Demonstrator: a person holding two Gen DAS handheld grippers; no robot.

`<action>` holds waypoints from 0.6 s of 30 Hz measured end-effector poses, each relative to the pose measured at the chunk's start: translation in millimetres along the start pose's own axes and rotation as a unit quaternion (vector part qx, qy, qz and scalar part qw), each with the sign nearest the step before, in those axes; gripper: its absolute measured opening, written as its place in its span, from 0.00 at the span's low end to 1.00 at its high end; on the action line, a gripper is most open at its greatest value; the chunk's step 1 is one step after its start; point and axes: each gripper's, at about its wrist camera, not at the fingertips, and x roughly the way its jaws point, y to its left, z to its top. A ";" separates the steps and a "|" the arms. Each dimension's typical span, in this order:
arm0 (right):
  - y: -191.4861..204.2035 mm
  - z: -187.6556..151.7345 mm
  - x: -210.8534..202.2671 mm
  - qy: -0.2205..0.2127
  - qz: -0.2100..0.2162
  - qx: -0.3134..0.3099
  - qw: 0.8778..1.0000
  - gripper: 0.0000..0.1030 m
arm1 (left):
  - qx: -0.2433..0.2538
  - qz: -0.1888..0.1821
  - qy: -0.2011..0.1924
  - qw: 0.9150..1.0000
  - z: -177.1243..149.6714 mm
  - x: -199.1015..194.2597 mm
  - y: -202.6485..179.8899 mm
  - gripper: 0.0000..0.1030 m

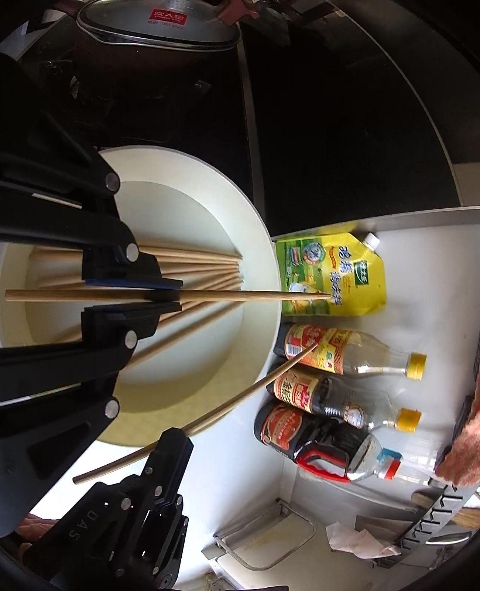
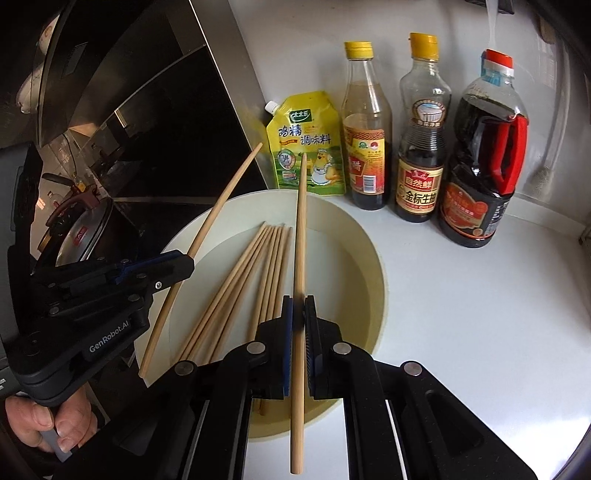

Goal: Organize utensils
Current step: 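Carry both held chopsticks up and over the white basin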

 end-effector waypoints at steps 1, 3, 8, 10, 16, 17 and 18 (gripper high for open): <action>2.3 0.9 4.8 0.005 0.001 -0.001 1.000 0.06 | -0.003 0.001 0.002 1.000 -1.0 2.0 3.4 0.07; 6.6 2.8 15.1 0.017 0.002 -0.001 1.000 0.06 | -0.007 0.002 0.013 1.000 -2.8 8.7 8.5 0.07; 11.4 5.6 39.4 0.048 0.006 0.004 0.999 0.06 | -0.014 0.003 0.031 0.999 -7.0 24.2 14.6 0.07; 11.8 7.2 48.4 0.059 0.008 0.008 0.998 0.06 | -0.019 0.002 0.040 0.999 -7.4 30.6 16.0 0.07; 12.5 7.7 69.3 0.086 0.008 0.015 0.996 0.06 | -0.029 0.006 0.055 0.998 -12.7 43.4 21.2 0.08; 12.1 7.7 70.3 0.090 0.008 0.014 0.996 0.06 | -0.032 0.008 0.055 0.998 -12.9 44.2 22.3 0.09; 12.8 8.1 70.4 0.091 0.009 0.013 0.996 0.06 | -0.036 0.008 0.056 0.998 -13.2 44.4 23.5 0.14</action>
